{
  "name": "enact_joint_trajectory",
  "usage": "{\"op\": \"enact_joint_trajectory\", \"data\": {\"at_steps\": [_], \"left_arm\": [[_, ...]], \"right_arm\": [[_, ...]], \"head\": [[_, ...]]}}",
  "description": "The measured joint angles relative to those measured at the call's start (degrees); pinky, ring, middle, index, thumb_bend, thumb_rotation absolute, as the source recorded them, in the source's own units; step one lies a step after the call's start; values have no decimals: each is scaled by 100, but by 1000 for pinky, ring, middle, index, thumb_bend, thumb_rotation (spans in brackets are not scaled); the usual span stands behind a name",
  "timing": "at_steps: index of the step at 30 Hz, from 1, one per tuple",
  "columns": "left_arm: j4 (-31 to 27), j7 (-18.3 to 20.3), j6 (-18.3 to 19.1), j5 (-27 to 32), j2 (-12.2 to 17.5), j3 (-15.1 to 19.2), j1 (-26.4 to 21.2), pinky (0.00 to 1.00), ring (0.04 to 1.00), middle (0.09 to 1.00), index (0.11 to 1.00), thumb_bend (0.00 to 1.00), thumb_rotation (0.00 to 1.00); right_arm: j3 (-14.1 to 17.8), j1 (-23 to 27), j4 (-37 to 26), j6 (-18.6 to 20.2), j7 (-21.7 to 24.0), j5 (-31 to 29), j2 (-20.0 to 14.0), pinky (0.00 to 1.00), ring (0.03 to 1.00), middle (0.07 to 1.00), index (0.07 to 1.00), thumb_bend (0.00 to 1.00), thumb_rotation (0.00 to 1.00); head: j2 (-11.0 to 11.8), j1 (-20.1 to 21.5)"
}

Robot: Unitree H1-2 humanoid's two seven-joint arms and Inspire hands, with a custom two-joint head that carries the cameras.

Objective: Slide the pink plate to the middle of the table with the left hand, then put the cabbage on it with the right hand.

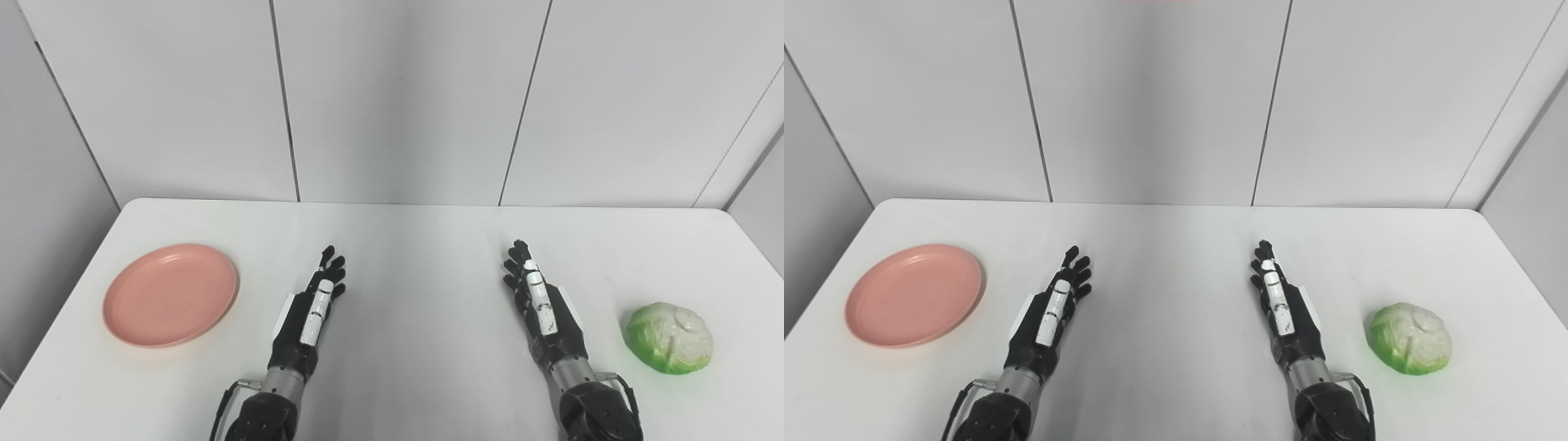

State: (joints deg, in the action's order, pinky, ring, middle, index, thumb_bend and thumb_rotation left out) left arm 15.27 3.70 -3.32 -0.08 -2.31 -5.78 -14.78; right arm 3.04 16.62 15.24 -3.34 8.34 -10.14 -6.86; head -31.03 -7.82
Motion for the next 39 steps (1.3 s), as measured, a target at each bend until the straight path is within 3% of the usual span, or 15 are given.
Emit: {"op": "enact_joint_trajectory", "data": {"at_steps": [9, 13, 15, 19, 31, 39], "left_arm": [[84, -5, -26, 0, -16, 1, -27, 970, 970, 962, 966, 522, 1000], [191, -9, -61, -2, -28, -25, -94, 975, 975, 966, 970, 564, 1000], [338, -28, -151, -2, -45, -30, -171, 982, 976, 968, 968, 578, 1000], [676, -162, -371, -42, -150, -23, -339, 989, 975, 980, 981, 593, 1000], [989, -261, -620, -201, -215, -31, -495, 1000, 967, 989, 995, 653, 1000], [995, -253, -630, -185, -221, -8, -505, 1000, 972, 987, 992, 619, 1000]], "right_arm": [[2, 0, 8, 3, 5, -7, -29, 997, 989, 997, 1000, 170, 1000], [18, -3, 16, 6, 134, -112, -138, 1000, 997, 1000, 1000, 181, 1000], [50, -4, 17, 9, 207, -191, -177, 1000, 1000, 1000, 1000, 164, 1000], [109, -4, 30, 15, 260, -358, -207, 1000, 1000, 1000, 1000, 137, 1000], [169, -2, 75, 27, 335, -500, -233, 1000, 1000, 1000, 1000, 108, 1000], [140, -2, 6, 64, 339, -450, -262, 1000, 1000, 1000, 1000, 118, 1000]], "head": [[70, -299], [158, -729], [254, -1158], [351, -1484], [369, -1608], [334, -1512]]}}
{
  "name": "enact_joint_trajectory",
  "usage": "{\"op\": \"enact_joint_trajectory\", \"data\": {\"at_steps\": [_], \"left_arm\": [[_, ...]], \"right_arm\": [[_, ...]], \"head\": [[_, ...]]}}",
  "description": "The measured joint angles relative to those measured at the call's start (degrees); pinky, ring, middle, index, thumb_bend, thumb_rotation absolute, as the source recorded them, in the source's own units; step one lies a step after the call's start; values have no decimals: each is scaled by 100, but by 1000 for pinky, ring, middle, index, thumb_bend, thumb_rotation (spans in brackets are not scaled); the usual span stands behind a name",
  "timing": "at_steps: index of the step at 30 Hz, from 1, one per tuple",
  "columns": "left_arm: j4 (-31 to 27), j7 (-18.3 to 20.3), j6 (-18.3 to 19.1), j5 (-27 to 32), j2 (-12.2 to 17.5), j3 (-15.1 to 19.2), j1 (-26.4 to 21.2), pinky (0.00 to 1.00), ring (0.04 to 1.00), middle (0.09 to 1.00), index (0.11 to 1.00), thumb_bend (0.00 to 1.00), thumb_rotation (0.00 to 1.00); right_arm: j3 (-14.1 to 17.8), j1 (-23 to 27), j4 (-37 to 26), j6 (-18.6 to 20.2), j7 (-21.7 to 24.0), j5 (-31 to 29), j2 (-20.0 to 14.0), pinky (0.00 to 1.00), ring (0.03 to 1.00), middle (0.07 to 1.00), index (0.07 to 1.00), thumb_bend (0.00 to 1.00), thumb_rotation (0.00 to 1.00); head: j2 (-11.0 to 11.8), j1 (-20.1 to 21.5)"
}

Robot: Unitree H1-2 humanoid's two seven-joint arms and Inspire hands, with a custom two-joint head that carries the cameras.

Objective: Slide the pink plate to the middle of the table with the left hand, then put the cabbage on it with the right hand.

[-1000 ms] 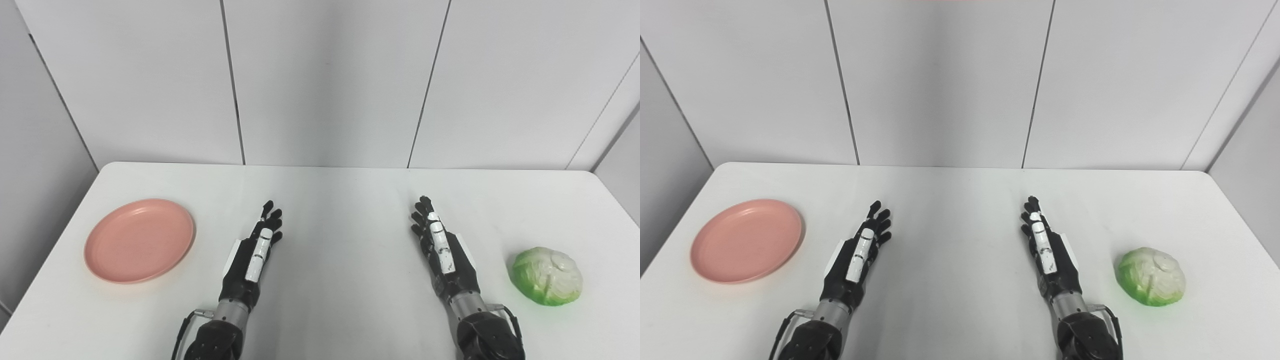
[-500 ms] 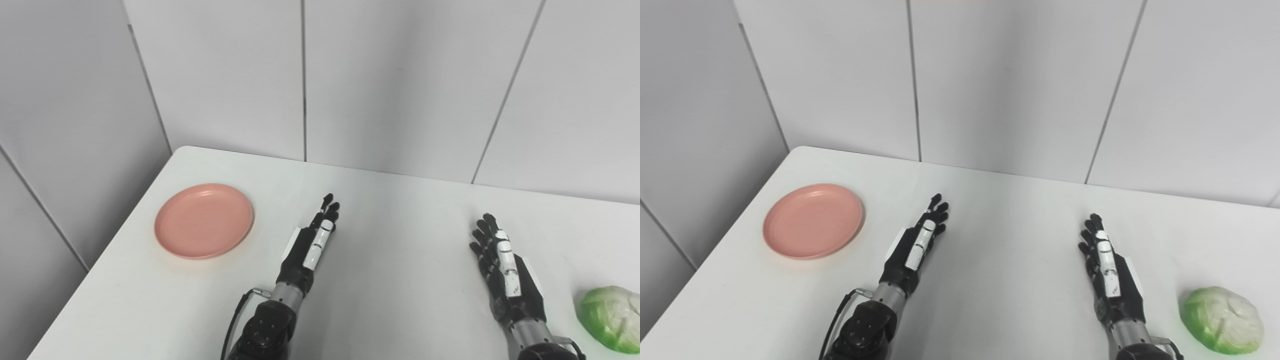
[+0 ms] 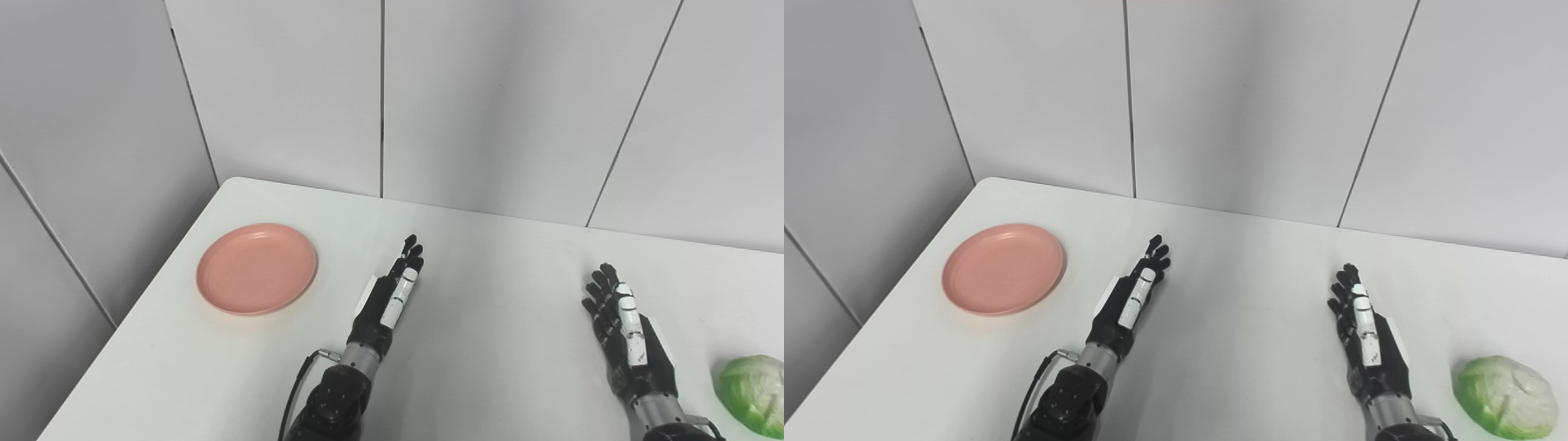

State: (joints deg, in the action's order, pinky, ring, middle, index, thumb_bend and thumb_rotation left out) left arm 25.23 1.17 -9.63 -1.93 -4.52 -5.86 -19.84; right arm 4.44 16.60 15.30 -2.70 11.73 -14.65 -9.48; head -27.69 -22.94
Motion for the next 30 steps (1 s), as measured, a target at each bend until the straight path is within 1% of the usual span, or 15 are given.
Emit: {"op": "enact_joint_trajectory", "data": {"at_steps": [1, 3, 6, 10, 12, 13, 15, 17, 20, 23, 24, 26, 30], "left_arm": [[-11, 9, 3, 41, 0, 5, 0, 991, 967, 985, 988, 597, 1000], [-78, 18, 62, 87, 0, 13, 7, 987, 967, 987, 989, 587, 1000], [-319, 22, 361, 108, 0, 20, 27, 989, 968, 985, 982, 590, 1000], [-680, 30, 762, 138, -1, 24, 50, 1000, 978, 984, 989, 637, 1000], [-839, 80, 928, 215, -6, 29, 66, 1000, 982, 988, 992, 644, 1000], [-911, 135, 994, 234, -9, 26, 70, 1000, 982, 989, 997, 670, 1000], [-1160, 186, 1135, 339, -40, 44, 90, 1000, 982, 992, 999, 693, 1000], [-1486, 202, 1201, 414, -66, 79, 85, 1000, 982, 994, 998, 707, 1000], [-1890, 229, 1285, 590, -68, 162, 17, 1000, 977, 994, 990, 690, 1000], [-2245, 233, 1374, 719, -45, 253, -85, 993, 978, 989, 986, 693, 1000], [-2437, 233, 1491, 770, -26, 312, -123, 990, 975, 986, 985, 694, 1000], [-2683, 223, 1610, 776, 7, 387, -176, 991, 970, 987, 990, 688, 1000], [-3164, 164, 1791, 808, 83, 502, -261, 992, 976, 988, 990, 699, 1000]], "right_arm": [[-17, -1, -6, 0, 0, 28, -9, 1000, 1000, 1000, 1000, 116, 1000], [-47, -3, -40, 0, -1, 113, -43, 1000, 1000, 1000, 1000, 113, 1000], [-48, -10, -115, 68, -2, 114, -48, 1000, 1000, 1000, 1000, 115, 1000], [-28, 1, -113, 102, 9, 17, -24, 1000, 1000, 1000, 1000, 117, 1000], [-28, 35, -81, 121, 29, -38, -21, 1000, 1000, 1000, 1000, 117, 1000], [-23, 44, -75, 145, 30, -49, -25, 1000, 1000, 1000, 1000, 110, 1000], [-24, 59, -54, 150, 32, -43, -29, 1000, 1000, 1000, 1000, 106, 1000], [-25, 65, -24, 149, 49, -39, -45, 1000, 1000, 1000, 1000, 108, 1000], [-4, 77, 3, 149, 53, -49, -45, 1000, 1000, 1000, 1000, 127, 1000], [0, 76, 3, 149, 53, -34, -48, 1000, 1000, 1000, 1000, 118, 1000], [2, 80, 3, 150, 63, -53, -47, 1000, 1000, 1000, 1000, 117, 1000], [10, 84, 2, 150, 82, -68, -48, 1000, 1000, 1000, 1000, 111, 1000], [16, 85, 2, 150, 109, -68, -67, 1000, 1000, 1000, 1000, 114, 1000]], "head": [[0, 0], [-17, -17], [-26, -70], [-18, -140], [-9, -184], [-9, -184], [-18, -184], [-18, -158], [-18, -158], [-9, -184], [-9, -184], [-9, -193], [0, -211]]}}
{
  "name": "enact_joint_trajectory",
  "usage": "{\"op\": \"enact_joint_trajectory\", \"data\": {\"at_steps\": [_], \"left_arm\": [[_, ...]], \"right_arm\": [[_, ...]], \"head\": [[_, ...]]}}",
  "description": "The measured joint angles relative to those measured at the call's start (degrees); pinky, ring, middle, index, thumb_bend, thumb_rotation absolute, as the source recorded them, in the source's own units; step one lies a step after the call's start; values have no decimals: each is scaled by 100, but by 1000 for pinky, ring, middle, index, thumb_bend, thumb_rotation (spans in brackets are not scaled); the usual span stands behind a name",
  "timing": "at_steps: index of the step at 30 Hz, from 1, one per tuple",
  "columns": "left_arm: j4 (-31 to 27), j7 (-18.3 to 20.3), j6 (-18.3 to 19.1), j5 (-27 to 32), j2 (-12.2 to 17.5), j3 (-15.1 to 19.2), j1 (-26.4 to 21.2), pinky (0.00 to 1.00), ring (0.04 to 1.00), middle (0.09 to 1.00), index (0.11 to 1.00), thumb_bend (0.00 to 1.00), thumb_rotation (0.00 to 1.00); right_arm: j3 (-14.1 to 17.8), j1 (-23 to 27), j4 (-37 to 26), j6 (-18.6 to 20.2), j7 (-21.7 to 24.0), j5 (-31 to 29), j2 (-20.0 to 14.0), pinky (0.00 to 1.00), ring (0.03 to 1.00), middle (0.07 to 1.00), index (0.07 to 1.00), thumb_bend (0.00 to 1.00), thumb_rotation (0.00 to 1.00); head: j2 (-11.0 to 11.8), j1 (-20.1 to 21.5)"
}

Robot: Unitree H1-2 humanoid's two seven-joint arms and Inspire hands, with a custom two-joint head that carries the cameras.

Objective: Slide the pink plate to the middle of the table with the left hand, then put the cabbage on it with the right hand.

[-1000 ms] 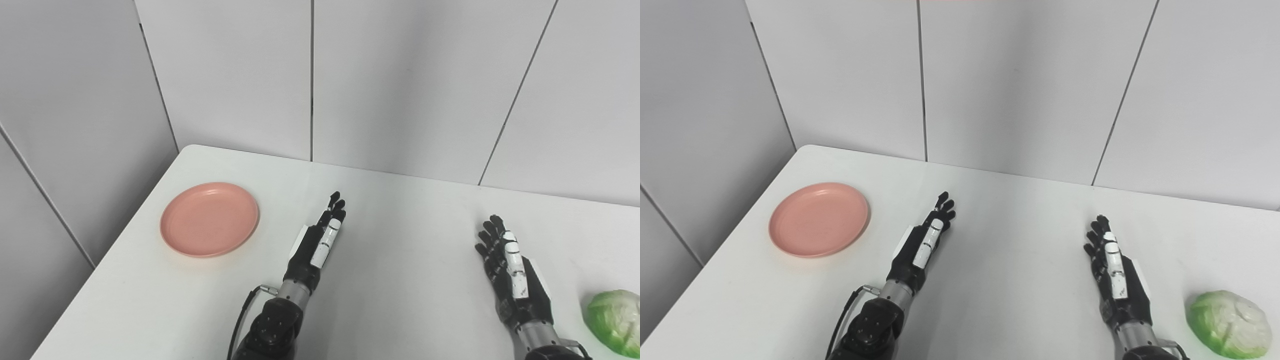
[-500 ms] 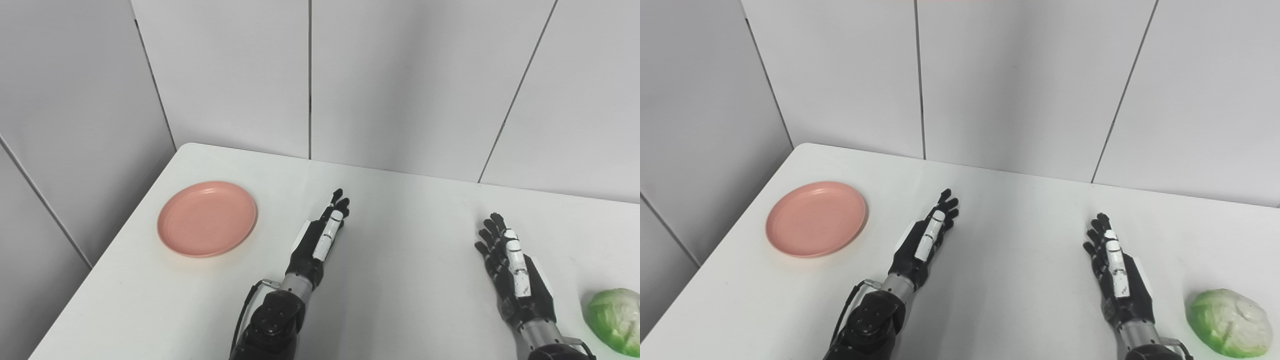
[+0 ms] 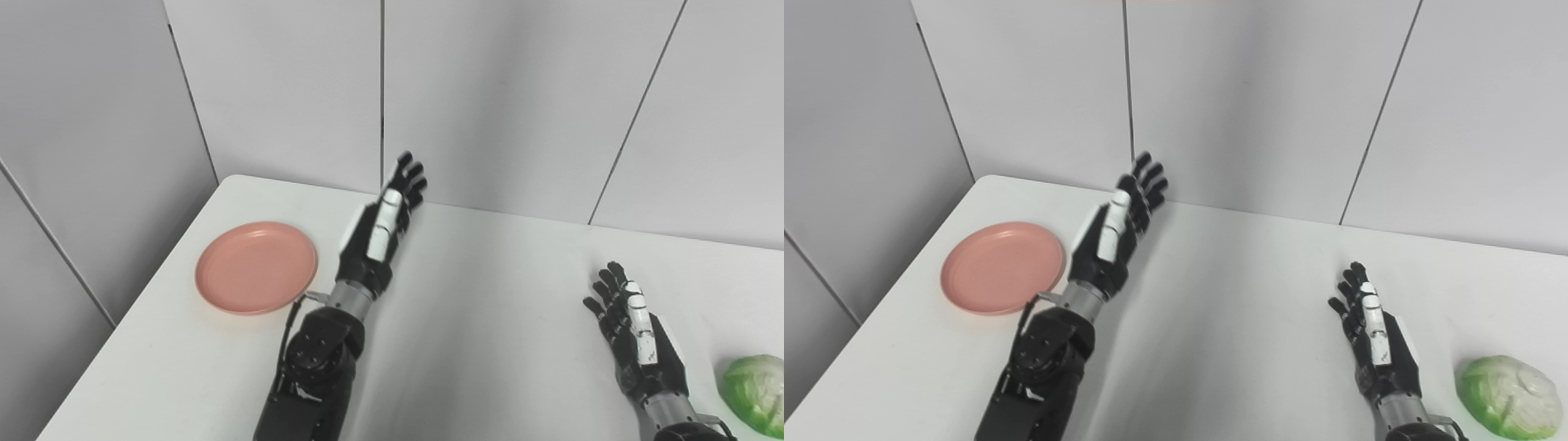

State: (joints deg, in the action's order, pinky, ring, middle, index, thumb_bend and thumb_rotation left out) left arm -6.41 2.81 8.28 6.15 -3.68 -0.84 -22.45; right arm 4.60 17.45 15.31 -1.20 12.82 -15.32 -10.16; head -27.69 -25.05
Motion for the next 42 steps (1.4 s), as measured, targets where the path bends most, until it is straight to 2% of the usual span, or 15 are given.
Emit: {"op": "enact_joint_trajectory", "data": {"at_steps": [5, 12, 16, 19, 23, 32, 42], "left_arm": [[-507, -89, 115, -104, 194, 193, -8, 979, 963, 976, 977, 700, 1000], [-658, -239, 109, 157, 384, 755, -9, 965, 969, 981, 986, 696, 1000], [-702, -239, 106, 317, 567, 940, -10, 991, 975, 986, 994, 683, 1000], [-742, -292, 69, 414, 693, 1208, -10, 992, 979, 991, 996, 673, 1000], [-747, -344, -10, 533, 891, 1492, -10, 980, 984, 992, 996, 670, 1000], [-596, -519, -92, 907, 1122, 2120, -1, 965, 967, 975, 979, 680, 1000], [-185, -616, -254, 1217, 1390, 2537, 22, 967, 971, 970, 975, 700, 1000]], "right_arm": [[-2, 3, -12, 0, 0, 43, -8, 1000, 1000, 1000, 1000, 109, 1000], [-2, 0, -13, 0, 5, 46, -14, 1000, 1000, 1000, 1000, 99, 1000], [-31, 0, -23, 0, 8, 108, -53, 1000, 1000, 1000, 1000, 104, 1000], [-20, -10, -79, 38, -8, 103, -36, 1000, 1000, 1000, 1000, 94, 1000], [-16, -28, -95, 40, -14, 118, -37, 1000, 1000, 1000, 1000, 103, 1000], [-27, -58, -175, 56, -32, 208, -37, 1000, 1000, 1000, 1000, 112, 1000], [-15, -57, -160, 57, -29, 149, -31, 1000, 1000, 1000, 1000, 84, 1000]], "head": [[9, -9], [26, -9], [62, -9], [79, 9], [88, 9], [79, -9], [62, -79]]}}
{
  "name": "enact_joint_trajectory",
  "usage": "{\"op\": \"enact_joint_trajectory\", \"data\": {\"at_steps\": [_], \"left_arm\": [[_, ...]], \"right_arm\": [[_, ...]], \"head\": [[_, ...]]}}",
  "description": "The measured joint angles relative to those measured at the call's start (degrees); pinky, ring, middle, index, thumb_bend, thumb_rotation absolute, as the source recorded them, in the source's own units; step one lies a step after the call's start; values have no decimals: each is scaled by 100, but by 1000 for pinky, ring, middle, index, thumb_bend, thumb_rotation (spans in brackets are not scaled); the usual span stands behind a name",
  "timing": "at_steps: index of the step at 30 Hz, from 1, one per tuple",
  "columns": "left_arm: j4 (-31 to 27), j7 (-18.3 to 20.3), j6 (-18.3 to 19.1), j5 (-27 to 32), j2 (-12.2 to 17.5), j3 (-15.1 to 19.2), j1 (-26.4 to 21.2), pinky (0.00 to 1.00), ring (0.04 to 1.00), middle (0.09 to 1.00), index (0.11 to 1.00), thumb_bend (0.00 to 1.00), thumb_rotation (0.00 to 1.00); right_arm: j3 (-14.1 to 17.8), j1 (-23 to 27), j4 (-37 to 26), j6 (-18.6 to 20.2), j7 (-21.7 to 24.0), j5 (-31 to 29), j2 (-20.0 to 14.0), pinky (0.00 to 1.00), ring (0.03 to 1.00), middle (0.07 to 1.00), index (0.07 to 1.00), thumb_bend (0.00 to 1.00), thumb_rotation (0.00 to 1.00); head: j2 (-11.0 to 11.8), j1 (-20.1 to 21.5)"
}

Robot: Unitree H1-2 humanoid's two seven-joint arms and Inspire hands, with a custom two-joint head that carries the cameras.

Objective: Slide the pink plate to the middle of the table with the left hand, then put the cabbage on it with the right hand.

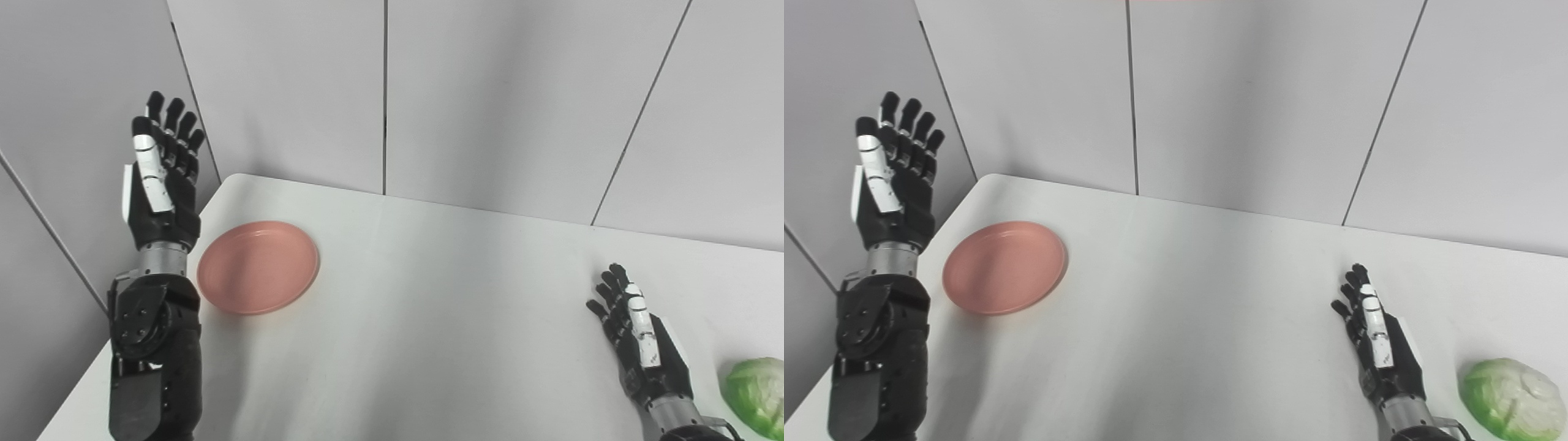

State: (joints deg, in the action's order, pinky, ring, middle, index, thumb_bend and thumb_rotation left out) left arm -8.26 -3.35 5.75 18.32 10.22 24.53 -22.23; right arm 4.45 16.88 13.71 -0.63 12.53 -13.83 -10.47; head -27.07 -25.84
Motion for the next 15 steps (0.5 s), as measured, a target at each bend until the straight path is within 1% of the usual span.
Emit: {"op": "enact_joint_trajectory", "data": {"at_steps": [3, 5, 10, 14, 15], "left_arm": [[117, -30, -1, 71, 44, 61, 0, 973, 974, 973, 980, 697, 1000], [189, -53, -1, 107, 55, 86, 6, 984, 979, 980, 985, 696, 1000], [433, -63, -1, 220, 87, 118, 8, 999, 985, 987, 989, 683, 1000], [672, -63, -1, 245, 109, 117, 10, 991, 981, 983, 987, 675, 1000], [735, -63, -1, 245, 112, 117, 10, 991, 981, 984, 990, 667, 1000]], "right_arm": [[6, 5, 18, 5, 2, -15, 0, 1000, 1000, 1000, 1000, 94, 1000], [6, 6, 23, 0, 3, -16, -1, 1000, 1000, 1000, 1000, 69, 1000], [26, 27, 105, -6, 29, -58, 1, 1000, 1000, 1000, 1000, 83, 1000], [78, 29, 89, 6, 29, -157, 19, 1000, 1000, 1000, 1000, 124, 1000], [82, 27, 76, 18, 23, -158, 24, 1000, 1000, 1000, 1000, 113, 1000]], "head": [[0, 0], [0, 0], [-9, -18], [-9, -61], [0, -62]]}}
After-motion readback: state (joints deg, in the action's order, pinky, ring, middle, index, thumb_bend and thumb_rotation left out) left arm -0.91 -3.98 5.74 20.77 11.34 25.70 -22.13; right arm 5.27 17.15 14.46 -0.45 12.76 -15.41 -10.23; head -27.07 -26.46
